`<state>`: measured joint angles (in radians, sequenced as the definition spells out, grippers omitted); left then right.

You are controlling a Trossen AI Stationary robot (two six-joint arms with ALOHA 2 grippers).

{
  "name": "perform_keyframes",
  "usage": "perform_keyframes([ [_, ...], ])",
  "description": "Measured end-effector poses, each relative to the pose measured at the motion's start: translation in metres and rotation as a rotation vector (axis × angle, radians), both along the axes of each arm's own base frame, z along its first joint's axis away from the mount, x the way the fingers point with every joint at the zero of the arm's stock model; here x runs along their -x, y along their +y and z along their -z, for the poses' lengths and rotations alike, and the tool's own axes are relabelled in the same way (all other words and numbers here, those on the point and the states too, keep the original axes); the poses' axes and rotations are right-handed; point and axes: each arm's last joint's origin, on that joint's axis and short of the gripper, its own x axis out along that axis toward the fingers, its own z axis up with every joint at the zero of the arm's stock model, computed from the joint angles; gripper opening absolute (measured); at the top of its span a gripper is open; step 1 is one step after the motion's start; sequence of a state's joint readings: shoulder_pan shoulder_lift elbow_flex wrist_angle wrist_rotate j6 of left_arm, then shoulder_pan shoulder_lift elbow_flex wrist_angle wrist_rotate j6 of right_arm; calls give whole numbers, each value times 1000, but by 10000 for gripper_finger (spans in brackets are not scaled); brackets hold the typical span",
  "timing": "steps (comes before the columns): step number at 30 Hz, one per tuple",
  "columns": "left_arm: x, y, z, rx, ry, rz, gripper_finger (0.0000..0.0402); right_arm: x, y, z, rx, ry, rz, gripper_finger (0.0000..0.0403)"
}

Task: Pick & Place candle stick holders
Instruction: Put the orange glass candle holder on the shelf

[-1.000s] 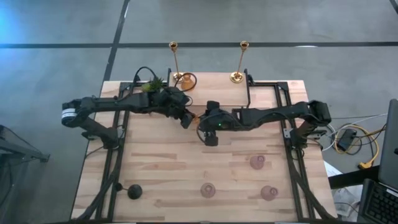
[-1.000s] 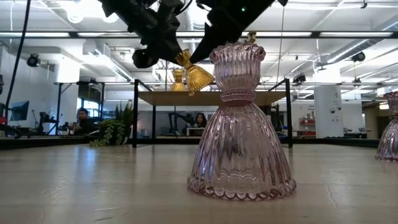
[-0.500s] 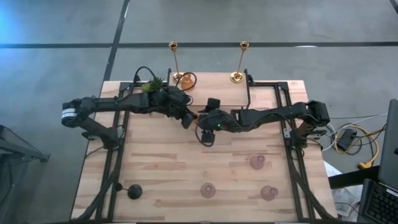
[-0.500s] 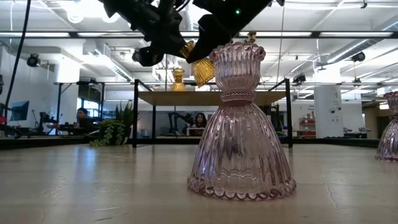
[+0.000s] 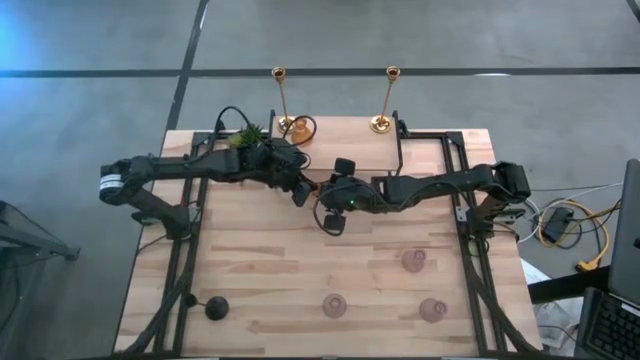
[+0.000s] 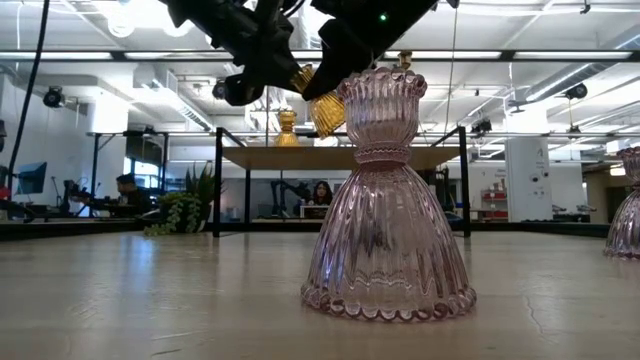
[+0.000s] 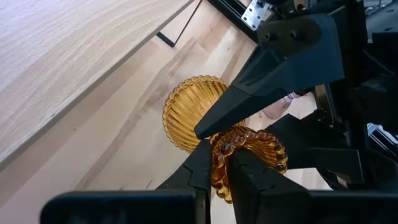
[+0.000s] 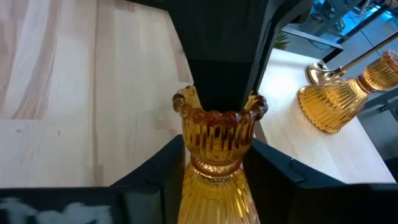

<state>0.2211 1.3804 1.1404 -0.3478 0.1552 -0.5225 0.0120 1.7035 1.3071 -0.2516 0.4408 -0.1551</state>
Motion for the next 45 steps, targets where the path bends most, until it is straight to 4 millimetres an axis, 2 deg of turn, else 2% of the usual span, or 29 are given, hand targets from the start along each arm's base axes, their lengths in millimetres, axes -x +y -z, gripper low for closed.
perform_keyframes([
  [4,0,0,0,3,-8,17,31,0,0,0,-3,0,-2,112],
  [11,0,-1,0,-3,-10,32,34,1,0,0,-14,-5,12,107],
  [17,-2,-1,-2,-30,-34,60,99,10,-1,-7,1,19,44,106],
  [21,-2,0,-5,-81,-37,54,126,20,-5,-15,-12,14,92,105],
  [26,3,0,-7,-194,-15,28,137,39,-15,-34,13,-72,238,105],
  [28,7,1,-13,-273,-18,-16,138,50,-19,-36,17,-105,309,105],
  [33,15,1,-18,-468,-47,-140,139,85,-38,-45,-52,-394,428,105],
  [38,18,2,-17,-554,-163,-183,139,115,-56,-28,-63,-638,492,105],
  [41,19,1,-14,-583,-194,-181,140,125,-64,-17,-74,-670,533,105],
  [45,19,1,-13,-611,-211,-178,140,127,-71,-4,-65,-643,566,105],
])
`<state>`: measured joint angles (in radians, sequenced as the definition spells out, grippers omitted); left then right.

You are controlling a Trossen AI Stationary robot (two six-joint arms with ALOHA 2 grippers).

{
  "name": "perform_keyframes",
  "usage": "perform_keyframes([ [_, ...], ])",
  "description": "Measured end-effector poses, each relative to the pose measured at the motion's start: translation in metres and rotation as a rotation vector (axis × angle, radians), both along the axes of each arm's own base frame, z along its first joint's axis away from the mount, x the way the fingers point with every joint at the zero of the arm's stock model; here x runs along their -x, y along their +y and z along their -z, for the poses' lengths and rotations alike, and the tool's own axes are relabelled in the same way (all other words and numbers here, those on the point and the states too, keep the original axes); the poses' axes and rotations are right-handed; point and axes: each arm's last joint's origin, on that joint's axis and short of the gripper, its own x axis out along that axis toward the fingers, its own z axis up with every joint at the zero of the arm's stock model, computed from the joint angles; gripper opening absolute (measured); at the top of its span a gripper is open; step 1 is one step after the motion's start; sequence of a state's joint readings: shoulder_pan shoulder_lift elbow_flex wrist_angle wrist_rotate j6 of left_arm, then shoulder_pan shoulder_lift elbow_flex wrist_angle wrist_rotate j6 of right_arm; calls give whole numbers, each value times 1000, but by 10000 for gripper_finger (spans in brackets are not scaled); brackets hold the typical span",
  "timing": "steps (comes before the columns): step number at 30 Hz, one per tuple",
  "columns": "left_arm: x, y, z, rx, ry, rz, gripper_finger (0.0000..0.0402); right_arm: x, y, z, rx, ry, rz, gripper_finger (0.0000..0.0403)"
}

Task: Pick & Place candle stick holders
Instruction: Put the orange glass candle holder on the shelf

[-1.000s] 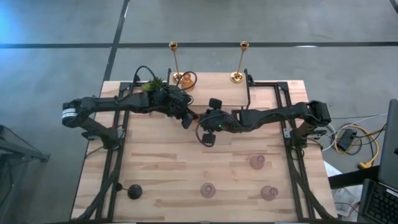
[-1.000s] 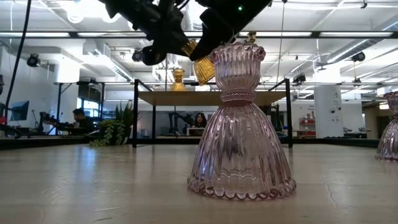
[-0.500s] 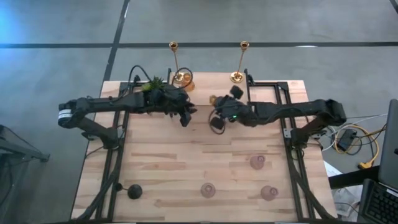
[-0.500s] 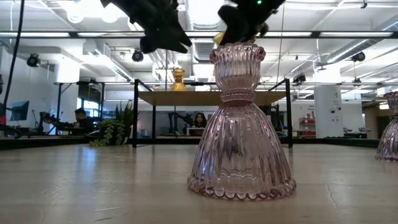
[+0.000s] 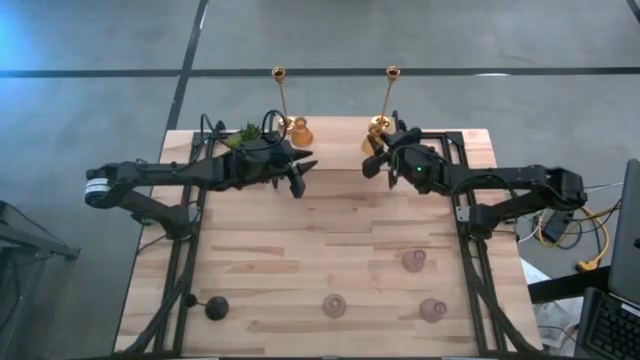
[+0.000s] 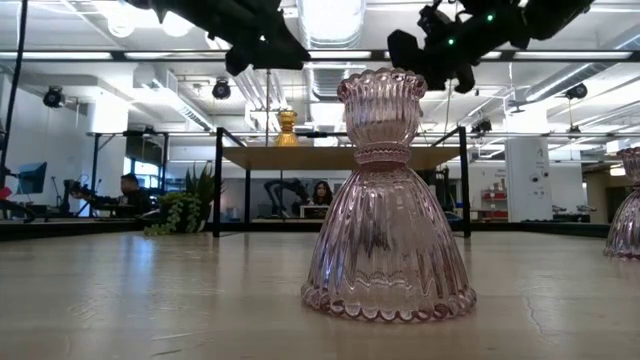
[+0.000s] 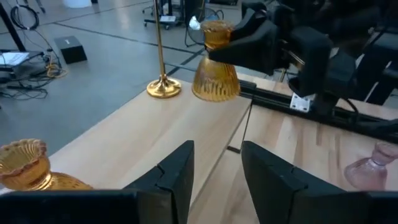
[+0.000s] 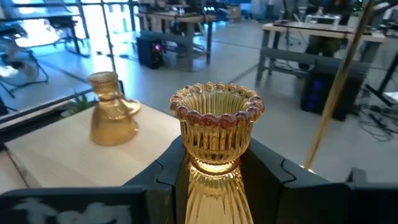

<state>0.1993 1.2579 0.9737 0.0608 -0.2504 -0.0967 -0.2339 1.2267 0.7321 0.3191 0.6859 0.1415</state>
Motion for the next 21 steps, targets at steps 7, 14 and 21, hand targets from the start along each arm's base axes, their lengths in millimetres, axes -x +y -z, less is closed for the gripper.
perform_keyframes([
  [7,2,0,-3,-34,-1,5,140,-10,-9,19,17,-10,23,105],
  [14,15,-3,-21,-94,-69,-2,140,-23,-24,41,14,8,54,105],
  [21,32,-6,-28,-100,-110,-5,140,-27,-33,53,-15,-7,84,105],
])
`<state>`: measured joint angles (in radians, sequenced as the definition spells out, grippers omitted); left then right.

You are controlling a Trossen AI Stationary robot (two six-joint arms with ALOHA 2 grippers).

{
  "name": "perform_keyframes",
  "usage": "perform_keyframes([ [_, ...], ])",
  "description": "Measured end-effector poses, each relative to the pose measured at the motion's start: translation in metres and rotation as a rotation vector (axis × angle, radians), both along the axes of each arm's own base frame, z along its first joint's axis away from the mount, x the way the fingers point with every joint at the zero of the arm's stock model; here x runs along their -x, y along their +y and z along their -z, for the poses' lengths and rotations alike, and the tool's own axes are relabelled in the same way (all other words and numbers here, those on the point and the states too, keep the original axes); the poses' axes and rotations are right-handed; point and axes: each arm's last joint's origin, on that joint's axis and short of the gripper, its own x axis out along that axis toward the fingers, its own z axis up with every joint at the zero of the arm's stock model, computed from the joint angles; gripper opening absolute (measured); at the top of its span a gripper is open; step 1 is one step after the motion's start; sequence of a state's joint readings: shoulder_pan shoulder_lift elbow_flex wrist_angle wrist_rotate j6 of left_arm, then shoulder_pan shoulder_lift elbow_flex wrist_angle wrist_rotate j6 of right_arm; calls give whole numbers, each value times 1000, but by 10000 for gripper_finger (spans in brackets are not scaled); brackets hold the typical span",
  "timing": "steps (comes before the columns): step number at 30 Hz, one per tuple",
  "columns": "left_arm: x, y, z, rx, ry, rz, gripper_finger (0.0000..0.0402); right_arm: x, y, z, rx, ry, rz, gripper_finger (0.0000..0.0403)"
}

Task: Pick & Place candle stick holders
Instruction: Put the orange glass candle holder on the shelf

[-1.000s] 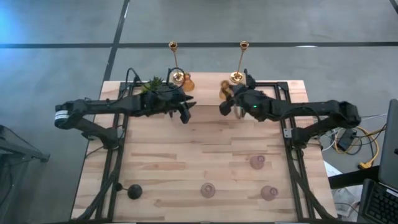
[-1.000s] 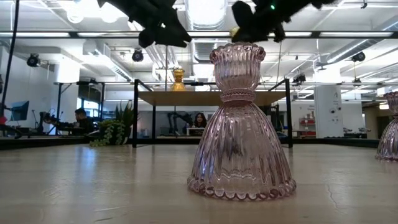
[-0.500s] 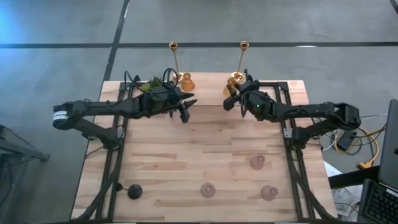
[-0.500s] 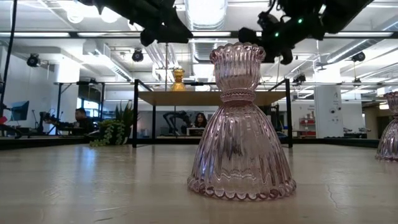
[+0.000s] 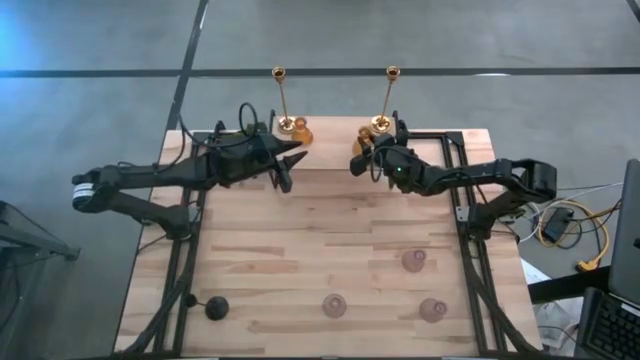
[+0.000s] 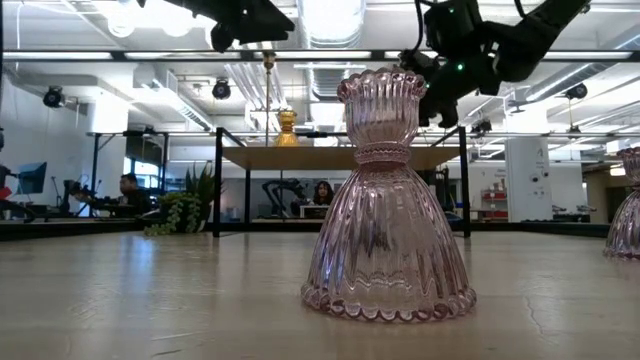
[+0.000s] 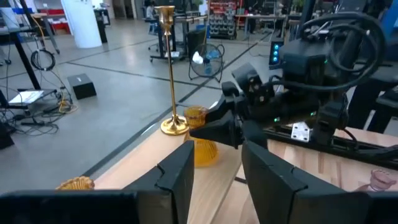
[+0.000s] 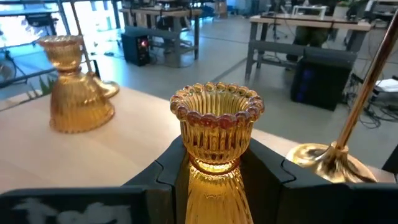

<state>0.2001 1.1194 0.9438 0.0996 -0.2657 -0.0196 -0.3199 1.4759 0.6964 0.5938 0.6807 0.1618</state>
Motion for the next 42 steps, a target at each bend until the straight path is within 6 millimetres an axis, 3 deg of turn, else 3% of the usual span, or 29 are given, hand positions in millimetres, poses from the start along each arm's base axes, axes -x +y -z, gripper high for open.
perform_keyframes([
  [20,10,-2,-4,9,-28,1,140,7,-23,7,3,0,83,105],
  [42,10,-2,-4,26,-37,0,140,10,-32,6,0,-23,30,104],
])
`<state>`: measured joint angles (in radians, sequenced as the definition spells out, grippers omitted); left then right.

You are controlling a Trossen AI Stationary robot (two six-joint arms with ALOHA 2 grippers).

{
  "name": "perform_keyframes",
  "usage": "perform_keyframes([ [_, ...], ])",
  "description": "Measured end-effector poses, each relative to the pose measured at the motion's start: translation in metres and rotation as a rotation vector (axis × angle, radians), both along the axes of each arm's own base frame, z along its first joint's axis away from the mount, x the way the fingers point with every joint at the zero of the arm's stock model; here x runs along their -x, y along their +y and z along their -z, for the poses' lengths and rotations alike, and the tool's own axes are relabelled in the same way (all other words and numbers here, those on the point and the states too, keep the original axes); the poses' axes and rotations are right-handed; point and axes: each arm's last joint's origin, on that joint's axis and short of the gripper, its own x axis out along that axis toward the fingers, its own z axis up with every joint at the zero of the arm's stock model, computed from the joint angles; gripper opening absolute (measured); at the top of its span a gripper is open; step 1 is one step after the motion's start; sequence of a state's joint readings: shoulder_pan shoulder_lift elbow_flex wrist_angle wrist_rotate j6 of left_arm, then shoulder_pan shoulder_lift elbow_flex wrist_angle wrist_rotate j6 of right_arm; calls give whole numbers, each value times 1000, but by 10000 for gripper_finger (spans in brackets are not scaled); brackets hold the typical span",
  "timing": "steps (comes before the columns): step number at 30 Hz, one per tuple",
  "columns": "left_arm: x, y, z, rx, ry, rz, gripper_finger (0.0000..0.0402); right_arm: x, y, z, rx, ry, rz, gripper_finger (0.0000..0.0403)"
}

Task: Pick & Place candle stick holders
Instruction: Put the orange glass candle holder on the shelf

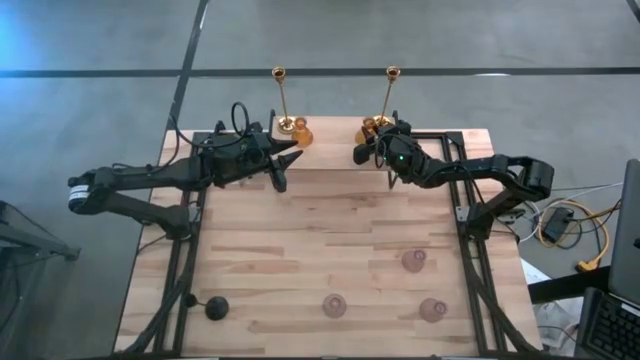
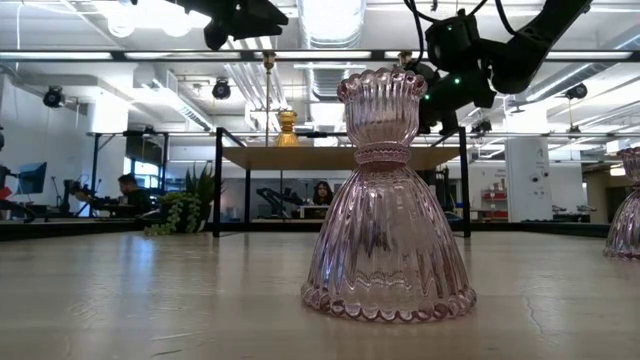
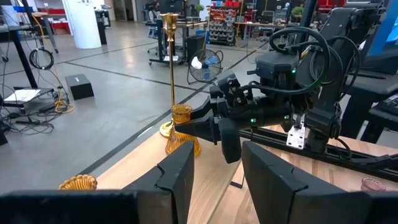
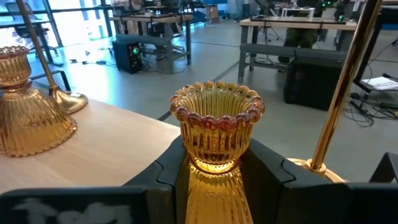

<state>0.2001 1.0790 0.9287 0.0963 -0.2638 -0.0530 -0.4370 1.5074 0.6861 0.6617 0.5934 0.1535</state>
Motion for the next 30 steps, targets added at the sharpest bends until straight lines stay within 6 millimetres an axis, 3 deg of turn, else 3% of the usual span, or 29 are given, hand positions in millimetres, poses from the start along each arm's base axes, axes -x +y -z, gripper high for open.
perform_keyframes([
  [13,0,0,0,7,-3,0,140,0,0,0,4,8,-18,106],
  [30,0,0,0,7,-3,-1,140,0,0,0,23,41,-22,152],
])
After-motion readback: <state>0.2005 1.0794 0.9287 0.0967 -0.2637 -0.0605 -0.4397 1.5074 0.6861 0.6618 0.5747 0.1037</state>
